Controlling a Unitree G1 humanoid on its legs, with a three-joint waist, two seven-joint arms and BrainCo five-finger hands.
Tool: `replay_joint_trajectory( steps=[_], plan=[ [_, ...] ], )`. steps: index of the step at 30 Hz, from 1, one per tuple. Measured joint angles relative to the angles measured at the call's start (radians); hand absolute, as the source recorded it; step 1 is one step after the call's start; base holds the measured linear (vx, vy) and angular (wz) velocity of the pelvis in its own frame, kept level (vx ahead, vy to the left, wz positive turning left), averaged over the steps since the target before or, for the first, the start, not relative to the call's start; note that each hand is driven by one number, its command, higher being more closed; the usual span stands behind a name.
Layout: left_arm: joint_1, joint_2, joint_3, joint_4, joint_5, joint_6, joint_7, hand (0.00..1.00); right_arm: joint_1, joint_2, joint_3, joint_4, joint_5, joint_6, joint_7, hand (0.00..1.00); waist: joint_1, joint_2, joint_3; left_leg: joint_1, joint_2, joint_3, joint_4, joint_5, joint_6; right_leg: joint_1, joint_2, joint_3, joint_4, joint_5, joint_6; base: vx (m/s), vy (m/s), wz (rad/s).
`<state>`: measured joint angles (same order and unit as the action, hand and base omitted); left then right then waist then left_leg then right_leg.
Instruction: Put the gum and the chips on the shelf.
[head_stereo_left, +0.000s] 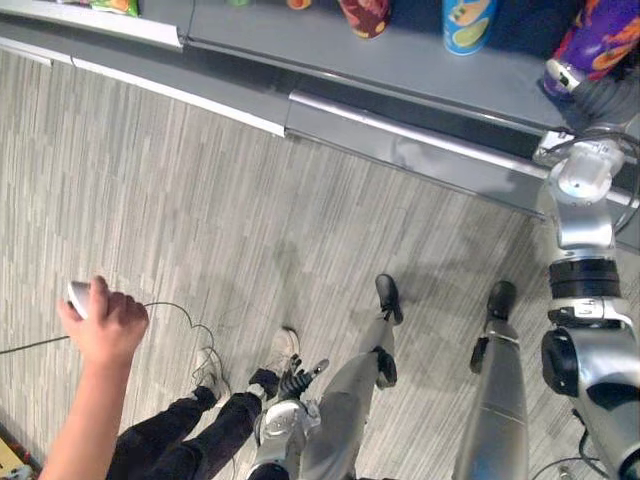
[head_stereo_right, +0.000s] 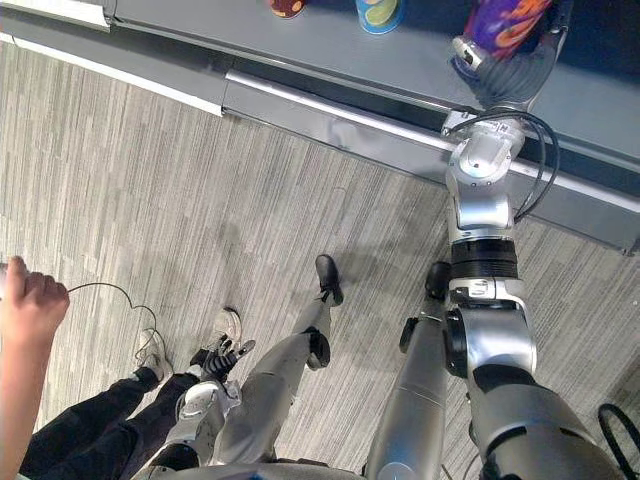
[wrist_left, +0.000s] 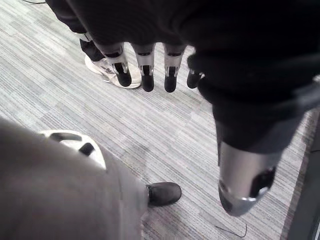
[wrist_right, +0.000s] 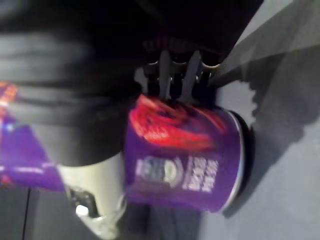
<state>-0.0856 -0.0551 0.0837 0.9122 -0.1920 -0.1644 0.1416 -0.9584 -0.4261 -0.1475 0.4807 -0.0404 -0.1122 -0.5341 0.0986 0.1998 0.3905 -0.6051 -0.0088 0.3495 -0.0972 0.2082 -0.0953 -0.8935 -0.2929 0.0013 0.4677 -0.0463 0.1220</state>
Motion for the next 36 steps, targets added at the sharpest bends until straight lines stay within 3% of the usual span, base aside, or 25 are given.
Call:
replay_joint_trajectory(
  steps=[7, 11, 22, 28, 36],
  plan=[
    [0.0, -0.001, 0.001, 0.004, 0.001, 0.001, -0.009, 0.0, 0.034, 0.008, 0.0, 0.0, 0.0, 0.001, 0.019, 0.0, -0.011, -0.001, 0.0, 0.026, 0.011, 0.014, -0.001, -0.003, -0.01, 0.026, 0.015, 0.009, -0.017, 0.006, 0.008, 0.01, -0.015, -0.1],
    [0.0, 0.008, 0.003, 0.005, 0.002, 0.001, -0.011, 0.0, 0.061, 0.016, -0.001, -0.002, 0.0, 0.002, 0.021, 0.0, -0.014, -0.025, -0.012, 0.033, 0.023, 0.026, -0.003, -0.009, -0.017, 0.03, 0.031, 0.018, -0.031, 0.013, 0.006, 0.01, -0.028, -0.14],
    [0.0, -0.002, 0.04, 0.024, 0.015, 0.003, -0.016, 0.0, 0.168, 0.061, -0.003, -0.006, 0.001, 0.002, 0.042, 0.0, -0.029, -0.041, -0.022, 0.105, 0.047, 0.029, 0.002, -0.008, -0.015, 0.12, 0.056, 0.008, -0.069, 0.018, 0.001, 0.04, -0.043, -0.07],
    [0.0, 0.004, 0.085, 0.054, 0.02, 0.022, -0.019, 0.0, 0.327, 0.136, 0.001, -0.044, 0.0, 0.001, 0.067, 0.0, -0.036, -0.093, -0.061, 0.186, 0.074, 0.042, 0.002, -0.032, -0.024, 0.212, 0.087, 0.008, -0.12, 0.018, -0.003, 0.06, -0.065, -0.17],
    [0.012, -0.006, 0.123, 0.11, 0.059, 0.047, -0.02, 0.0, 0.638, 0.243, 0.016, -0.127, -0.001, -0.001, 0.126, 0.0, -0.061, -0.141, -0.145, 0.321, 0.106, 0.054, 0.002, -0.066, -0.014, 0.382, 0.122, -0.005, -0.208, 0.021, -0.001, 0.11, -0.034, -0.16]
  ],
)
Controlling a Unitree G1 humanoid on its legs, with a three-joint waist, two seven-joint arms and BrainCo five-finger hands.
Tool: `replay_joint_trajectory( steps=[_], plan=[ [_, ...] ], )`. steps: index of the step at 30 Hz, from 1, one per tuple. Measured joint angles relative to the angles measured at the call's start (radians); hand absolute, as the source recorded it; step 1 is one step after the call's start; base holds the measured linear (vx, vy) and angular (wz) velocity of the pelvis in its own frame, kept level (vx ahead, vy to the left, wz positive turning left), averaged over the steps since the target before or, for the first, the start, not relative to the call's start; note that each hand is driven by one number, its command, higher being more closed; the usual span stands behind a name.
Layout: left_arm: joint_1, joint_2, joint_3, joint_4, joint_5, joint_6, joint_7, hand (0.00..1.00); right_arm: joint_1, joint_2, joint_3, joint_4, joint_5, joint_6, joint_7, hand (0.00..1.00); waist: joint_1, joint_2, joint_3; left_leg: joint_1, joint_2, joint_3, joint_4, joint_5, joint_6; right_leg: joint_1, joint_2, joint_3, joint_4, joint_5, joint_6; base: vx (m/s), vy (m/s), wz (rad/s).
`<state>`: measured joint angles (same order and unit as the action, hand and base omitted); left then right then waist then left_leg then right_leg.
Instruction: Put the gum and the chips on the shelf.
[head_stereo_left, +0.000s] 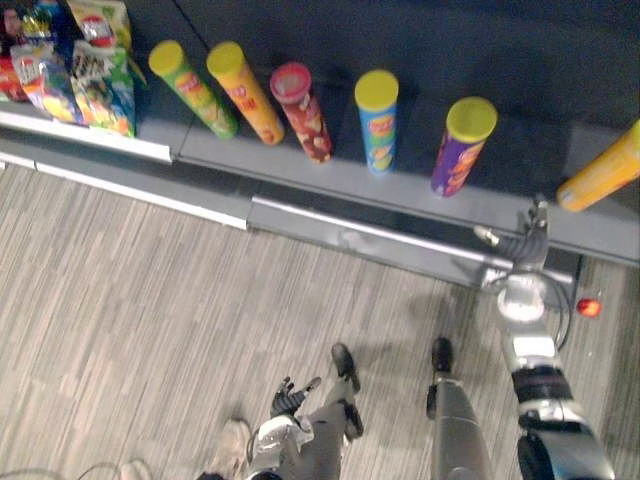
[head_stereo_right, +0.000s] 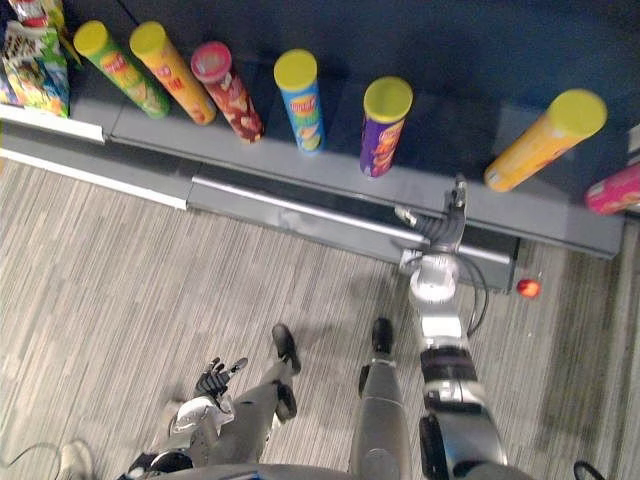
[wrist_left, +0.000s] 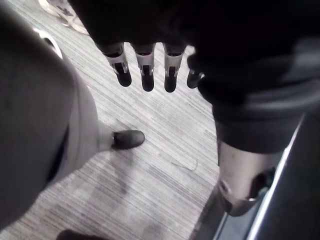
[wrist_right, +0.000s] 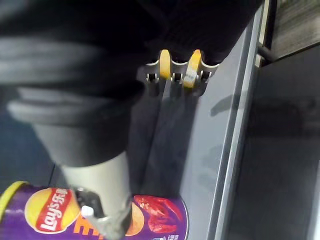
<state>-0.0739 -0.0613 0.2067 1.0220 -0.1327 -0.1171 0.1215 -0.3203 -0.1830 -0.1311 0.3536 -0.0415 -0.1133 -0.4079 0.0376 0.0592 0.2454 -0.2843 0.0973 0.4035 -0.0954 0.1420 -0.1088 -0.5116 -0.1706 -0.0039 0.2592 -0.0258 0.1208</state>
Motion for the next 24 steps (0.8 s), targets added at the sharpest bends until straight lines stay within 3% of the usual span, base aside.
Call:
replay_joint_trajectory(
  steps=[6, 12, 15, 19, 24],
  plan=[
    [0.026, 0.003, 0.029, 0.037, 0.034, 0.021, -0.012, 0.0, 0.243, 0.018, 0.023, -0.023, -0.037, -0.009, 0.104, 0.0, -0.026, -0.025, -0.078, 0.093, 0.016, -0.038, 0.0, -0.029, 0.001, 0.157, 0.017, -0.044, -0.104, 0.011, 0.002, 0.13, -0.011, 0.05],
    [0.071, 0.06, 0.038, 0.054, 0.077, 0.035, -0.019, 0.0, 0.399, 0.046, 0.058, 0.058, -0.036, -0.031, 0.246, 0.0, -0.042, -0.046, -0.126, 0.156, 0.011, -0.065, 0.0, -0.049, 0.011, 0.274, 0.03, -0.06, -0.194, 0.036, 0.008, 0.09, 0.001, 0.05],
    [0.101, 0.076, 0.069, 0.075, 0.12, 0.04, -0.021, 0.0, 0.447, 0.066, 0.058, 0.187, -0.035, -0.032, 0.303, 0.0, -0.06, -0.054, -0.161, 0.185, 0.007, -0.088, 0.0, -0.062, 0.01, 0.32, 0.028, -0.071, -0.224, 0.037, 0.01, 0.06, 0.015, 0.07],
    [0.13, 0.093, 0.102, 0.099, 0.178, 0.042, -0.041, 0.0, 0.487, 0.096, 0.049, 0.382, -0.033, -0.029, 0.349, 0.0, -0.062, -0.069, -0.19, 0.233, 0.005, -0.084, -0.002, -0.079, 0.01, 0.372, 0.028, -0.068, -0.246, 0.037, 0.011, 0.05, 0.015, -0.03],
    [0.143, 0.09, 0.195, 0.124, 0.181, 0.043, -0.054, 0.0, 0.478, 0.119, -0.102, 0.654, 0.011, -0.019, 0.368, 0.0, -0.062, -0.078, -0.22, 0.282, 0.003, -0.068, -0.007, -0.101, 0.004, 0.419, 0.028, -0.054, -0.258, 0.033, 0.004, 0.01, 0.01, -0.09]
  ],
)
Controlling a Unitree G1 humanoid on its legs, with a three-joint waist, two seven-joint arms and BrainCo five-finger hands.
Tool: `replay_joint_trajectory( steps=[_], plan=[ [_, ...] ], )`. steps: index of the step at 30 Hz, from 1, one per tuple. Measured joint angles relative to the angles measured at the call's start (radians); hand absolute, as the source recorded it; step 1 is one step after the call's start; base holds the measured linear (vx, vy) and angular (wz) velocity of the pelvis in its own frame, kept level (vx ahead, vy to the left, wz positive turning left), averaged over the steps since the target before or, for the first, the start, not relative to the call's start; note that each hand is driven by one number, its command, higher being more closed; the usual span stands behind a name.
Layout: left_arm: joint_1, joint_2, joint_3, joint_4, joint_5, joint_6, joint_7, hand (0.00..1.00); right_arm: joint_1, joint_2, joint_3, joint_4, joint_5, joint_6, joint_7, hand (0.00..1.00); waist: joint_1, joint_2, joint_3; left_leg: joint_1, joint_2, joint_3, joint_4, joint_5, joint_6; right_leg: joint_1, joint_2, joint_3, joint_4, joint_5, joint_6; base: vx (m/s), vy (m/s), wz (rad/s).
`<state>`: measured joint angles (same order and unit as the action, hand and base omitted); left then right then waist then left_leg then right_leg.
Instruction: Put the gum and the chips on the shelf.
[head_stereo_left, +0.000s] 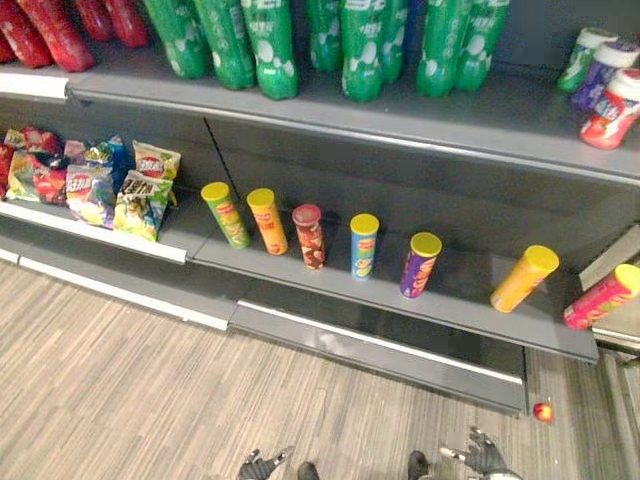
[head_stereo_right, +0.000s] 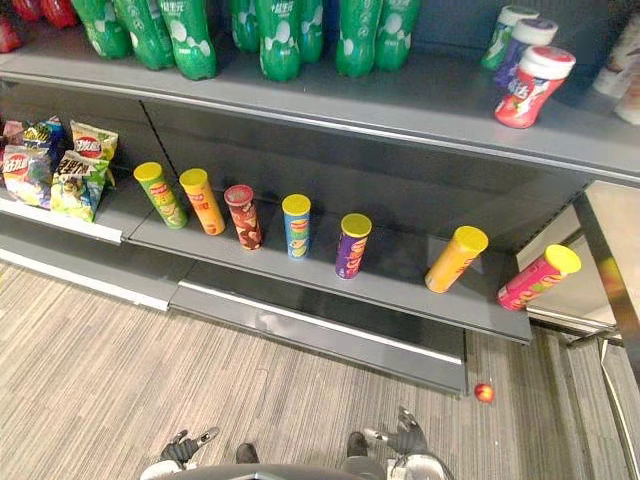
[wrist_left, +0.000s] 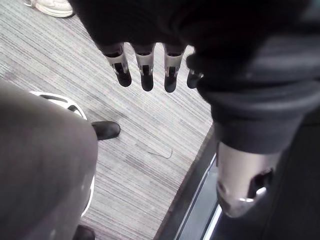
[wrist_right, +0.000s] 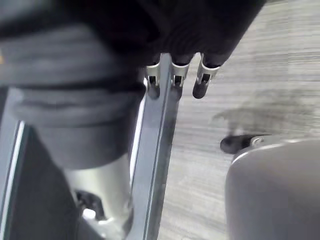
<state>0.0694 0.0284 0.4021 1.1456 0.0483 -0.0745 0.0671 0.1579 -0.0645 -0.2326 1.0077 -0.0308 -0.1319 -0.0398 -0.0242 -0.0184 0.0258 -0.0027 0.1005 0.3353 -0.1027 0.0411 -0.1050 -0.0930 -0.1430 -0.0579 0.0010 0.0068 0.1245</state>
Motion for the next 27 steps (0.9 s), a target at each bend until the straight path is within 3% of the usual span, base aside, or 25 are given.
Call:
replay_joint_trajectory(
  steps=[5, 8, 13, 17, 18, 19, 20, 21, 23, 24, 27],
  plan=[
    [0.012, -0.02, 0.098, 0.007, -0.02, 0.007, -0.009, 0.0, 0.018, 0.004, -0.105, 0.109, 0.013, 0.033, -0.005, 0.0, -0.002, 0.005, -0.01, 0.036, -0.001, 0.013, -0.001, -0.011, -0.001, 0.029, 0.0, 0.009, -0.001, -0.005, -0.006, 0.02, 0.009, -0.09],
    [0.016, -0.024, 0.119, 0.009, -0.092, 0.013, -0.017, 0.0, 0.025, 0.013, -0.152, 0.128, 0.053, 0.043, -0.011, 0.0, -0.001, 0.003, -0.009, 0.06, -0.002, 0.013, 0.0, -0.015, -0.002, 0.055, 0.0, 0.009, 0.001, -0.008, -0.008, 0.01, 0.001, 0.01],
    [0.03, -0.024, 0.155, 0.016, -0.165, 0.02, -0.037, 0.0, 0.034, 0.045, -0.24, 0.136, 0.106, 0.058, -0.015, 0.0, -0.004, -0.023, 0.005, 0.16, -0.019, 0.015, 0.007, -0.036, 0.006, 0.096, -0.019, 0.013, 0.114, -0.062, -0.01, 0.02, 0.035, -0.03],
    [0.033, -0.03, 0.196, 0.005, -0.195, 0.019, -0.04, 0.0, 0.053, 0.085, -0.279, 0.074, 0.159, 0.057, -0.016, 0.0, -0.001, -0.034, 0.026, 0.162, -0.059, 0.079, 0.0, -0.053, 0.034, 0.04, -0.053, 0.081, 0.136, -0.056, 0.001, -0.1, 0.098, -0.52],
    [0.033, -0.034, 0.205, 0.004, -0.194, 0.019, -0.04, 0.0, 0.072, 0.101, -0.28, 0.046, 0.168, 0.058, -0.017, 0.0, -0.002, -0.033, 0.039, 0.163, -0.071, 0.11, 0.0, -0.057, 0.041, 0.023, -0.065, 0.089, 0.139, -0.069, -0.011, -0.12, 0.084, -0.8],
    [0.033, -0.036, 0.236, 0.0, -0.19, 0.019, -0.038, 0.0, 0.093, 0.106, -0.28, 0.017, 0.191, 0.058, -0.019, 0.0, 0.0, -0.03, 0.042, 0.163, -0.07, 0.152, -0.001, -0.06, 0.049, 0.01, -0.076, 0.07, 0.127, -0.092, -0.052, -0.1, 0.093, -0.83],
    [0.033, -0.043, 0.246, 0.0, -0.188, 0.019, -0.035, 0.0, 0.099, 0.11, -0.28, 0.008, 0.199, 0.058, -0.02, 0.0, 0.0, -0.024, 0.044, 0.161, -0.061, 0.172, -0.001, -0.063, 0.054, 0.011, -0.077, 0.044, 0.106, -0.109, -0.082, -0.09, 0.102, -1.02],
    [0.043, -0.05, 0.253, -0.002, -0.182, 0.019, -0.029, 0.0, 0.1, 0.1, -0.276, -0.009, 0.21, 0.058, -0.023, 0.0, 0.0, 0.008, 0.053, 0.147, -0.026, 0.218, -0.001, -0.065, 0.075, 0.007, -0.075, -0.042, 0.104, -0.131, -0.133, -0.08, 0.076, -0.83],
    [0.051, -0.053, 0.25, -0.011, -0.183, 0.019, -0.025, 0.0, 0.107, 0.101, -0.268, -0.014, 0.233, 0.057, -0.035, 0.0, -0.001, 0.024, 0.055, 0.144, 0.028, 0.262, -0.001, -0.064, 0.08, -0.011, -0.076, -0.178, 0.242, -0.121, -0.123, -0.05, 0.047, -0.74],
    [0.054, -0.052, 0.243, -0.019, -0.185, 0.016, -0.024, 0.0, 0.12, 0.104, -0.258, -0.01, 0.234, 0.056, -0.043, 0.0, 0.002, 0.016, 0.054, 0.144, 0.055, 0.284, 0.0, -0.062, 0.08, -0.005, -0.077, -0.22, 0.335, -0.123, -0.124, 0.0, 0.008, -0.49],
    [0.058, -0.027, 0.194, -0.03, -0.187, 0.011, -0.029, 0.0, 0.116, 0.099, -0.224, 0.013, 0.227, 0.055, -0.044, 0.0, 0.008, -0.013, 0.038, 0.11, 0.068, 0.325, 0.0, -0.052, 0.061, 0.01, -0.106, -0.223, 0.433, -0.121, -0.108, 0.04, -0.074, -0.49]
  ],
)
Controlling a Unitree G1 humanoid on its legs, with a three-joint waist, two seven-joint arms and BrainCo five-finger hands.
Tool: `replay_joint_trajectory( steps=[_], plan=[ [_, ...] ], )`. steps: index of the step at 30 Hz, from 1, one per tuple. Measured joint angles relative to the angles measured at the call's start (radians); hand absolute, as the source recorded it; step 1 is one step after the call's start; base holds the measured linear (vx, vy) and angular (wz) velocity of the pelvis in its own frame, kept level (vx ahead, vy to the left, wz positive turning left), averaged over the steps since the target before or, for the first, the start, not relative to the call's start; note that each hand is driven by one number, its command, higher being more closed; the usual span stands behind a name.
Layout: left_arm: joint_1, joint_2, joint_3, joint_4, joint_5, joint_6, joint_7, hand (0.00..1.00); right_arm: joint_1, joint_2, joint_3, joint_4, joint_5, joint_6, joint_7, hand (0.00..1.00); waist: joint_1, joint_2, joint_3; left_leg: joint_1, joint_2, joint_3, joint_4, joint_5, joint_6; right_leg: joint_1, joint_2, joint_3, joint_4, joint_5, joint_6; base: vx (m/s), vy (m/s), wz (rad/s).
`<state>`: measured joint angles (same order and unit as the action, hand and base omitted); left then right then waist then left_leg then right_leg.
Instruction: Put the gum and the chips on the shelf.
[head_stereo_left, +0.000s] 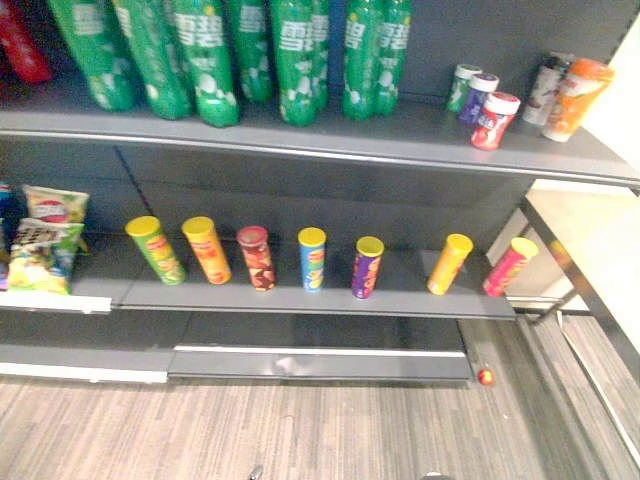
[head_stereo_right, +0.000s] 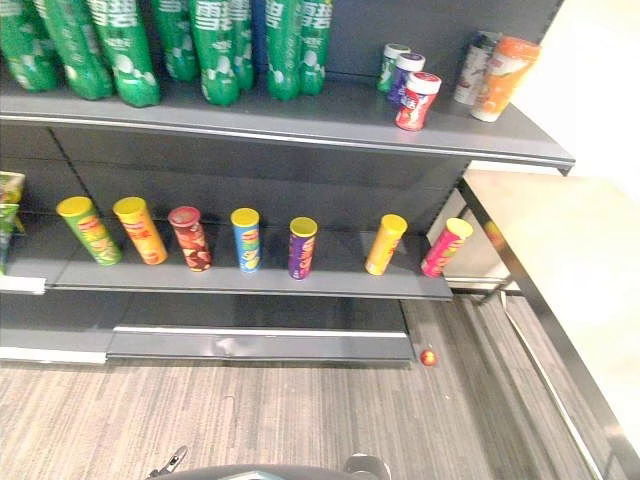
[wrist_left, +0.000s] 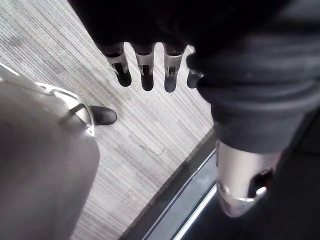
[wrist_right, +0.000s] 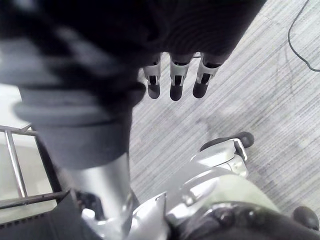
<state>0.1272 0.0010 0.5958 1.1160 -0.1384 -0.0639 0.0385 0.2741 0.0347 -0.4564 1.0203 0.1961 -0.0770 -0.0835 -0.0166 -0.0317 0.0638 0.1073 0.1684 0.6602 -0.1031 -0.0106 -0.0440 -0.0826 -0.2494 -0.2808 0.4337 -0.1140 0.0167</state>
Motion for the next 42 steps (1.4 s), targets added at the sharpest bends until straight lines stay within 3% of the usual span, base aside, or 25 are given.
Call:
replay_joint_trajectory(
  steps=[1, 3, 4, 6, 9, 13, 17, 20, 23, 28, 29, 35, 39, 42],
  plan=[
    [-0.001, 0.008, -0.012, 0.001, 0.0, 0.0, -0.001, 0.0, -0.008, -0.001, 0.0, 0.012, 0.0, 0.0, 0.0, 0.0, 0.0, -0.006, -0.004, -0.008, -0.004, 0.011, 0.0, 0.001, -0.004, 0.001, -0.005, 0.009, -0.011, 0.008, 0.013, 0.1, -0.145, -0.55],
    [-0.021, 0.051, -0.059, 0.042, 0.001, 0.0, -0.001, 0.0, -0.042, -0.001, -0.002, 0.069, -0.004, 0.003, -0.001, 0.0, 0.0, -0.043, -0.023, -0.056, -0.042, 0.027, 0.007, 0.037, -0.017, 0.019, -0.021, 0.017, -0.151, 0.071, 0.099, 0.13, -0.205, -0.44],
    [-0.03, 0.054, -0.067, 0.055, 0.001, 0.001, -0.002, 0.0, -0.052, -0.005, -0.006, 0.081, -0.004, 0.003, -0.001, 0.0, 0.002, -0.049, -0.026, -0.057, -0.043, 0.027, 0.008, 0.048, -0.013, 0.032, -0.015, 0.018, -0.186, 0.065, 0.104, 0.13, -0.258, -0.45],
    [-0.041, 0.05, -0.111, 0.076, 0.003, 0.001, -0.001, 0.0, -0.074, -0.037, -0.001, 0.099, -0.027, 0.002, -0.001, 0.0, 0.016, -0.013, -0.027, -0.047, -0.021, -0.008, 0.008, 0.055, -0.016, 0.059, 0.021, 0.021, -0.269, 0.066, 0.103, 0.11, -0.293, -0.67],
    [-0.059, 0.034, -0.158, 0.076, 0.002, -0.001, -0.001, 0.0, -0.084, -0.051, 0.002, 0.115, -0.042, 0.003, -0.003, 0.0, 0.012, 0.005, -0.025, -0.028, 0.01, -0.014, 0.008, 0.075, -0.047, 0.102, 0.057, 0.019, -0.321, 0.066, 0.103, 0.09, -0.256, -0.17],
    [-0.065, 0.03, -0.162, 0.074, 0.002, 0.001, 0.002, 0.0, -0.097, -0.057, -0.008, 0.125, -0.041, 0.002, -0.002, 0.0, 0.015, 0.014, -0.02, 0.002, 0.047, -0.014, 0.015, 0.093, -0.075, 0.154, 0.092, 0.016, -0.367, 0.064, 0.101, 0.05, -0.153, -0.07],
    [-0.069, 0.026, -0.169, 0.052, -0.008, -0.001, 0.004, 0.0, -0.121, -0.057, -0.009, 0.133, -0.04, 0.002, -0.002, 0.0, 0.015, 0.003, 0.008, -0.064, 0.067, -0.036, 0.186, 0.092, -0.075, 0.161, 0.064, 0.017, -0.377, 0.064, 0.101, -0.01, -0.094, -0.05],
    [-0.079, 0.01, -0.18, 0.054, -0.018, -0.003, 0.008, 0.0, -0.121, -0.073, -0.005, 0.133, -0.04, 0.0, -0.003, 0.0, 0.015, 0.031, 0.031, -0.103, 0.066, -0.17, 0.246, 0.092, -0.075, 0.159, 0.056, 0.02, -0.379, 0.064, 0.1, -0.03, -0.092, 0.01],
    [-0.08, -0.002, -0.201, 0.059, -0.048, -0.015, 0.02, 0.0, -0.124, -0.089, 0.001, 0.135, -0.042, -0.001, -0.009, 0.0, 0.018, 0.055, 0.035, -0.095, 0.039, -0.312, 0.191, 0.091, -0.075, 0.154, 0.055, 0.039, -0.407, 0.063, 0.101, -0.04, -0.047, -0.12],
    [-0.075, -0.001, -0.217, 0.058, -0.033, -0.014, 0.037, 0.0, -0.117, -0.084, -0.007, 0.136, -0.043, -0.004, -0.011, 0.0, 0.008, 0.06, 0.04, -0.049, 0.033, -0.321, 0.076, 0.053, -0.103, 0.151, 0.072, 0.039, -0.443, 0.051, 0.122, -0.13, 0.019, -0.01],
    [-0.072, -0.001, -0.23, 0.057, -0.029, -0.015, 0.037, 0.0, -0.117, -0.085, -0.008, 0.135, -0.042, -0.004, -0.011, 0.0, 0.001, 0.066, 0.039, -0.048, 0.035, -0.342, 0.063, 0.02, -0.11, 0.151, 0.077, 0.032, -0.452, 0.054, 0.126, -0.14, 0.095, 0.15],
    [-0.06, 0.03, -0.239, 0.056, -0.005, -0.02, 0.035, 0.0, -0.112, -0.061, -0.006, 0.139, -0.043, 0.001, -0.008, 0.0, -0.006, 0.025, 0.022, -0.041, -0.035, -0.348, 0.028, 0.017, -0.094, 0.155, 0.018, 0.044, -0.47, 0.078, 0.153, -0.06, 0.103, 0.05],
    [-0.056, 0.033, -0.255, 0.06, -0.002, -0.021, 0.035, 0.0, -0.115, -0.061, -0.006, 0.155, -0.043, 0.001, 0.003, 0.0, -0.006, 0.02, 0.004, -0.03, -0.049, -0.348, 0.009, 0.034, -0.084, 0.157, 0.01, 0.045, -0.468, 0.087, 0.165, 0.05, 0.025, 0.0],
    [-0.055, 0.024, -0.256, 0.061, 0.001, -0.021, 0.034, 0.0, -0.117, -0.066, -0.006, 0.159, -0.043, 0.001, 0.005, 0.0, -0.006, 0.03, -0.001, -0.023, -0.048, -0.349, 0.009, 0.034, -0.084, 0.161, 0.013, 0.047, -0.469, 0.089, 0.167, 0.08, -0.017, -0.04]
  ],
)
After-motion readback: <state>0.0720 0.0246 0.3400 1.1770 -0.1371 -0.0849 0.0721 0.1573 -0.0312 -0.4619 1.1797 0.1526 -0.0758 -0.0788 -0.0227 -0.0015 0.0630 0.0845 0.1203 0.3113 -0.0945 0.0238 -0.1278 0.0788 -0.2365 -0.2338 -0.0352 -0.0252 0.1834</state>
